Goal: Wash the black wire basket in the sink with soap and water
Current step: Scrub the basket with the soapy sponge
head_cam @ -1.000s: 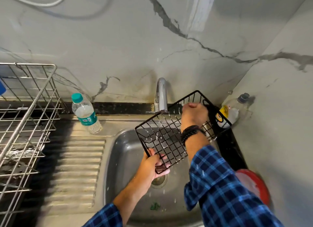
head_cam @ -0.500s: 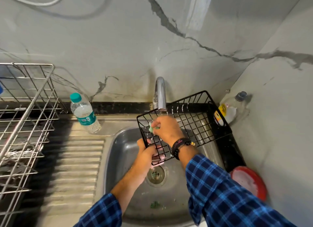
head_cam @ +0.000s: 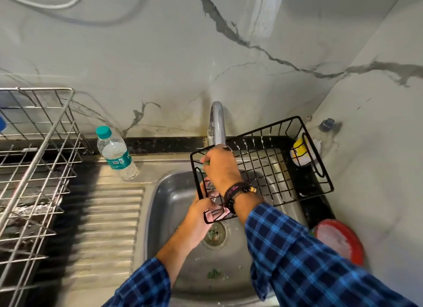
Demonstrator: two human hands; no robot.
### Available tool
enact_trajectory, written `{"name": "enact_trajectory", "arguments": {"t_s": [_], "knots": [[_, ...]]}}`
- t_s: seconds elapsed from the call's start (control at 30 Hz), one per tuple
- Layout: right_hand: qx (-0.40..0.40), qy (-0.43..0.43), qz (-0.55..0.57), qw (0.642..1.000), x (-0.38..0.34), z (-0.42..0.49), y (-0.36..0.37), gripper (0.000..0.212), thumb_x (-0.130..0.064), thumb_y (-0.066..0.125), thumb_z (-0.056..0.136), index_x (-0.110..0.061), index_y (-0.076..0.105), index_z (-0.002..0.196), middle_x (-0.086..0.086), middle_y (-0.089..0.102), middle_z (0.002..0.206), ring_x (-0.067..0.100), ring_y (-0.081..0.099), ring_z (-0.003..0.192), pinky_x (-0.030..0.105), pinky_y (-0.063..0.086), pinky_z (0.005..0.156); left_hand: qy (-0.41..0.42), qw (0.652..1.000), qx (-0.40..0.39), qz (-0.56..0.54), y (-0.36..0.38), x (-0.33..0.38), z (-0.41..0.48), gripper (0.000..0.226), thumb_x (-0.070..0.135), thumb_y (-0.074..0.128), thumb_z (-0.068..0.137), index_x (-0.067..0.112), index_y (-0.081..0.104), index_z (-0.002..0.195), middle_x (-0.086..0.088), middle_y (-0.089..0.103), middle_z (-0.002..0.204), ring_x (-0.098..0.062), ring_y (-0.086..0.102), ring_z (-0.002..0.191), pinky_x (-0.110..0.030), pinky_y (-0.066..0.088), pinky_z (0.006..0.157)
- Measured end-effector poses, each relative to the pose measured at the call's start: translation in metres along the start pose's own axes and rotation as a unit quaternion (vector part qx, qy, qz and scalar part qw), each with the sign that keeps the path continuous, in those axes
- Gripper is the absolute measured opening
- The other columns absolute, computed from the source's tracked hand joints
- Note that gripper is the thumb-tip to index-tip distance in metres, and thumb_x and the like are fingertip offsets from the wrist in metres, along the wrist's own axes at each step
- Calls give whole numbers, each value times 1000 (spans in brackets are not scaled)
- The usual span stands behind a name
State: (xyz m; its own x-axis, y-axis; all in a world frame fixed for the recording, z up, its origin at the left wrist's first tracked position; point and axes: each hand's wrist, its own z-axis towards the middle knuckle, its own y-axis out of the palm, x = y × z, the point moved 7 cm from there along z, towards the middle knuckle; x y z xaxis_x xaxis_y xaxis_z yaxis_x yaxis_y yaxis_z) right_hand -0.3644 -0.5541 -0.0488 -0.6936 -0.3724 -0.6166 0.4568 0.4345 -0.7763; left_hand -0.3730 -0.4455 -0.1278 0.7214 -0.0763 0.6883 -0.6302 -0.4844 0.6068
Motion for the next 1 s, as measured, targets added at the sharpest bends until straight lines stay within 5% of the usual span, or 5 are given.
{"name": "enact_trajectory", "arguments": {"t_s": [0.3, 0.4, 0.67, 0.87, 1.0], "knots": [[-159, -33, -201, 966, -2, -36, 6, 20, -13, 63, 95, -7, 69, 113, 12, 68, 112, 29, 64, 107, 33, 51, 87, 19, 999, 8, -29, 1, -5, -4, 43, 0, 40, 86, 16, 73, 64, -5, 66, 67, -20, 63, 69, -29, 52, 65], [-243, -55, -202, 947, 0, -51, 12, 24, -7, 65, 92, -16, 70, 113, 5, 63, 104, 26, 62, 111, 28, 41, 81, 45, 996, 62, -36, -18, 1, 7, 4, 7, 53, 69, 8, 57, 67, -11, 52, 70, -24, 49, 74, -35, 44, 72], [-342, -79, -215, 911, -10, -55, 7, 15, -11, 71, 88, -25, 65, 89, -15, 50, 71, 3, 50, 66, 19, 39, 60, 49, 996, 50, -57, -19, 3, 3, 31, 7, 48, 80, 16, 78, 83, -12, 69, 83, -26, 64, 78, -37, 51, 72], [-249, 7, -282, 927, 23, -50, -15, 17, -10, 66, 93, -9, 70, 110, 8, 69, 108, 24, 65, 102, 33, 52, 86, 53, 993, 48, -95, -27, 2, -1, 44, 11, 55, 76, 19, 71, 116, -13, 69, 101, -30, 62, 89, -43, 47, 88], [-193, -13, -271, 943, 16, -49, -14, 20, -9, 57, 98, -7, 65, 116, 10, 66, 112, 24, 60, 96, 33, 50, 87, 50, 993, 42, -95, -28, 0, -2, 43, 8, 60, 76, 18, 67, 117, -12, 69, 101, -28, 63, 89, -40, 49, 86]]}}
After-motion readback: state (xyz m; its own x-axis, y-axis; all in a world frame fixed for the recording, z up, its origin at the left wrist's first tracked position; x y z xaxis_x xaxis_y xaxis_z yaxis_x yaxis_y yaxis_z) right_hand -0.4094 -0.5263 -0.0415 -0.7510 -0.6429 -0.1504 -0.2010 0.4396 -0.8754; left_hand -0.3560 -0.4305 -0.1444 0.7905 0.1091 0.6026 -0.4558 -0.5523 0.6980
